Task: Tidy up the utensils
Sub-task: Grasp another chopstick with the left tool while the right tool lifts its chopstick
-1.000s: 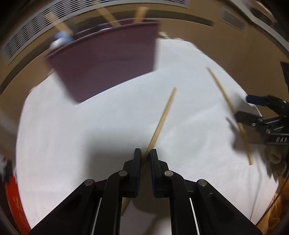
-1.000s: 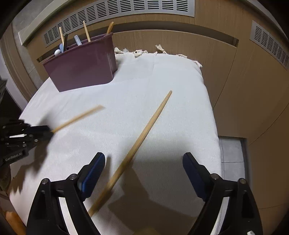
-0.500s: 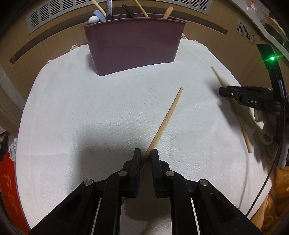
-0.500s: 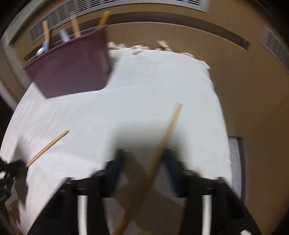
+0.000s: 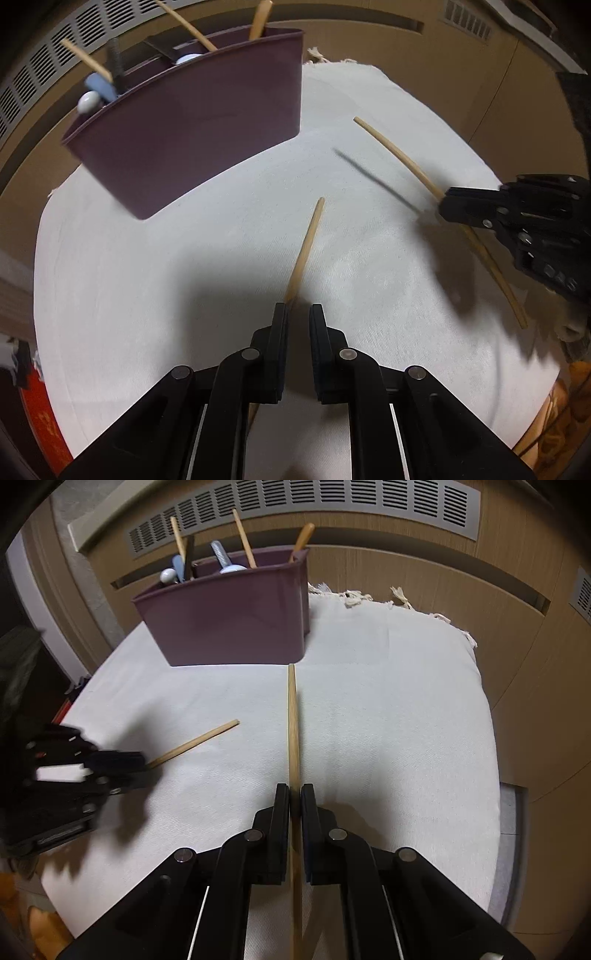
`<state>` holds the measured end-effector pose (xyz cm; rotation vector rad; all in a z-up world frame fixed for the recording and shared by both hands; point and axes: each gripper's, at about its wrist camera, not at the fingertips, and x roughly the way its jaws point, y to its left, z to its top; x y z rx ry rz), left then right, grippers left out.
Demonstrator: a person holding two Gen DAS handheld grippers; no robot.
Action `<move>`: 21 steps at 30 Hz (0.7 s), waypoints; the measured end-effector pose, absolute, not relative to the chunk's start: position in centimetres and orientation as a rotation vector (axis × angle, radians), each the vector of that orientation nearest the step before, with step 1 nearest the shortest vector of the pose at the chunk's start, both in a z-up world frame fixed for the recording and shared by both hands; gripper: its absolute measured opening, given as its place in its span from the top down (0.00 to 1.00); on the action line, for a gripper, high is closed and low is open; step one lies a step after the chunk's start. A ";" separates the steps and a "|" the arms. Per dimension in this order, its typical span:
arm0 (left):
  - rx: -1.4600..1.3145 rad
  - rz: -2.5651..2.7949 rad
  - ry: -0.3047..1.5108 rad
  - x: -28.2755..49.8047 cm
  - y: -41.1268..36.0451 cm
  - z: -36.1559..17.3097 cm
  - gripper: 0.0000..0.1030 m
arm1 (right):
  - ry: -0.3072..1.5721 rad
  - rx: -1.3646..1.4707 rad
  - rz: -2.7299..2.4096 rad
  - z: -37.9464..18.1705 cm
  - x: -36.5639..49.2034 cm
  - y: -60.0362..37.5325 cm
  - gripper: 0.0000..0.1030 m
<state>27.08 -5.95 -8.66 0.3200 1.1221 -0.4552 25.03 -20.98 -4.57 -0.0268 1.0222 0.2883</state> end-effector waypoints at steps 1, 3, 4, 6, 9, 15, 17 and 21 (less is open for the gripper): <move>0.326 -0.451 1.129 27.6 -6.1 -8.7 0.88 | 1.020 -0.024 0.295 -4.5 24.8 -21.1 0.94; 0.329 -0.437 1.147 28.5 -6.4 -8.9 0.88 | 1.018 -0.021 0.306 -4.4 24.6 -21.2 0.94; 0.319 -0.430 1.163 28.9 -6.4 -9.1 0.88 | 1.018 -0.020 0.310 -4.5 24.5 -21.2 0.94; 0.314 -0.435 1.179 29.3 -6.7 -9.2 0.88 | 1.018 -0.016 0.319 -4.5 24.2 -21.3 0.94; 0.334 -0.449 1.208 29.7 -7.0 -9.2 0.86 | 1.017 -0.014 0.323 -4.8 24.2 -21.3 0.94; 0.246 -0.565 1.298 30.6 -7.2 -9.1 0.44 | 1.018 -0.076 0.320 -5.3 25.7 -20.5 0.93; 0.301 -0.540 1.264 29.5 -8.0 -9.2 0.44 | 1.032 -0.095 0.327 -5.8 26.1 -20.1 0.92; 0.336 -0.518 1.229 29.0 -8.3 -9.2 0.44 | 1.072 -0.100 0.322 -6.8 27.4 -19.6 0.90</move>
